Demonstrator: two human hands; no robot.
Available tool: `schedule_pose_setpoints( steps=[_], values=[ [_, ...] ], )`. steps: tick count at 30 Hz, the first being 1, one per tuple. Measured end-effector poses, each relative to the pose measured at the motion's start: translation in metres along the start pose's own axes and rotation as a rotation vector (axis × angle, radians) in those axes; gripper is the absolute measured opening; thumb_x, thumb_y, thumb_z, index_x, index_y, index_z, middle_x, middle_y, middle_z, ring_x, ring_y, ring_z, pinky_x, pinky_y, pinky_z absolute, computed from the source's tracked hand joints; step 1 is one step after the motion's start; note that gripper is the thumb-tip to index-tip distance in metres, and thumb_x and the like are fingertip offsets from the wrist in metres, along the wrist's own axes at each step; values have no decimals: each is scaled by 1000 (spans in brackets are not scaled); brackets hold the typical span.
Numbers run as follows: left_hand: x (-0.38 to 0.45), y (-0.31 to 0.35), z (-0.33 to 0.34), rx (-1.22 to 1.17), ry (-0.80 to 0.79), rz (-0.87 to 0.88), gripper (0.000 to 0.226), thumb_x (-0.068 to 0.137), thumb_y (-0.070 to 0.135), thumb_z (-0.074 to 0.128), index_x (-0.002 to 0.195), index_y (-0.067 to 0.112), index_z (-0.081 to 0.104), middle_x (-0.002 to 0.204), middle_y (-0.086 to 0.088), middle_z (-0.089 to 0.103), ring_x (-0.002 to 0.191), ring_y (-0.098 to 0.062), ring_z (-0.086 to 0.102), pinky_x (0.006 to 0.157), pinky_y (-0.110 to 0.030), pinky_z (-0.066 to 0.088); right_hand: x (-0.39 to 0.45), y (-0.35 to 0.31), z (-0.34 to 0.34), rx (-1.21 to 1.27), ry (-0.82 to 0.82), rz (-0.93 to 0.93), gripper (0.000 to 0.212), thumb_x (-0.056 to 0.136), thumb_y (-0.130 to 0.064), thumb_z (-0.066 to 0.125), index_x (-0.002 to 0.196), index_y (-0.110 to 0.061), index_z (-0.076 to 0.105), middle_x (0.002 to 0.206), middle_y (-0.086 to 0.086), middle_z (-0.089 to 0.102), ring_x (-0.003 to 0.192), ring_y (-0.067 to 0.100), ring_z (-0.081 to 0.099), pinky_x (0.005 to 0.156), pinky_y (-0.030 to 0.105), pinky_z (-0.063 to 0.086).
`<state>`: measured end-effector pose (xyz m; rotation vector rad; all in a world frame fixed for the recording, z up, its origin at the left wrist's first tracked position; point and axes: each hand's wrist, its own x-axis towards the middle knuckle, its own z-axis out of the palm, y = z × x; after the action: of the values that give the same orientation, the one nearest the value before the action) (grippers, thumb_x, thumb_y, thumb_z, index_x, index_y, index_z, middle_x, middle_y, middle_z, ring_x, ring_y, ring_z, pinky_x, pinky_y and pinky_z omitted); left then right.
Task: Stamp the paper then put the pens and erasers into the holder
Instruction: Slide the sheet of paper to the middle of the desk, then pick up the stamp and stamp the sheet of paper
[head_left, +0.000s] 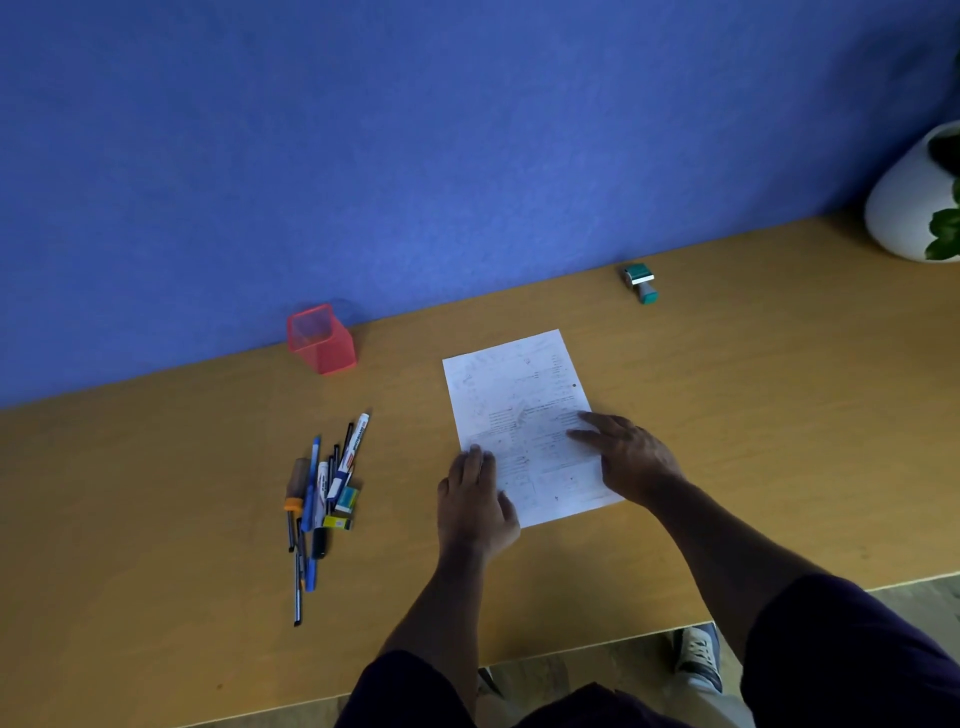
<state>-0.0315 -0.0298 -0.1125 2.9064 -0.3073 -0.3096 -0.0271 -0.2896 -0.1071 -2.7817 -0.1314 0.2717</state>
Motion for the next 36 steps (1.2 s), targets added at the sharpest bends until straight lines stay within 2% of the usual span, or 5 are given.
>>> schedule_pose_setpoints(
  steps=[7,11,19,29,36],
  values=[
    [14,0,-6,27,59,13,46,83,39,51,125,20,52,141,1,46,134,-23,41,110,-40,36,3,1,2,-75,42,-67,57,83,-10,59,135,-32,57,149,-1,47,133,26,46,102,43,49],
    [32,5,-12,-5,156,-43,31,82,34,54,109,19,54,122,0,52,118,-24,49,99,-42,42,1,3,8,-141,128,-136,48,81,-16,70,129,-21,63,135,8,60,119,28,59,91,43,56],
    [101,58,-30,-6,198,182,45,87,31,63,129,15,55,140,-5,54,126,-24,53,101,-39,48,26,18,-13,-137,399,-115,23,86,-17,70,109,-11,69,105,7,69,90,26,67,68,37,56],
    [181,170,-47,-26,70,396,57,92,26,58,146,14,44,157,-5,42,144,-22,39,107,-42,42,87,66,-73,-69,267,206,55,89,-25,61,141,-14,47,142,8,51,125,28,53,94,42,52],
    [222,221,-32,-310,-94,252,57,95,18,48,151,19,34,159,0,38,143,-26,39,110,-53,39,117,102,-89,-14,214,247,49,93,-24,57,140,-14,46,149,8,42,130,30,48,98,46,50]
  ],
)
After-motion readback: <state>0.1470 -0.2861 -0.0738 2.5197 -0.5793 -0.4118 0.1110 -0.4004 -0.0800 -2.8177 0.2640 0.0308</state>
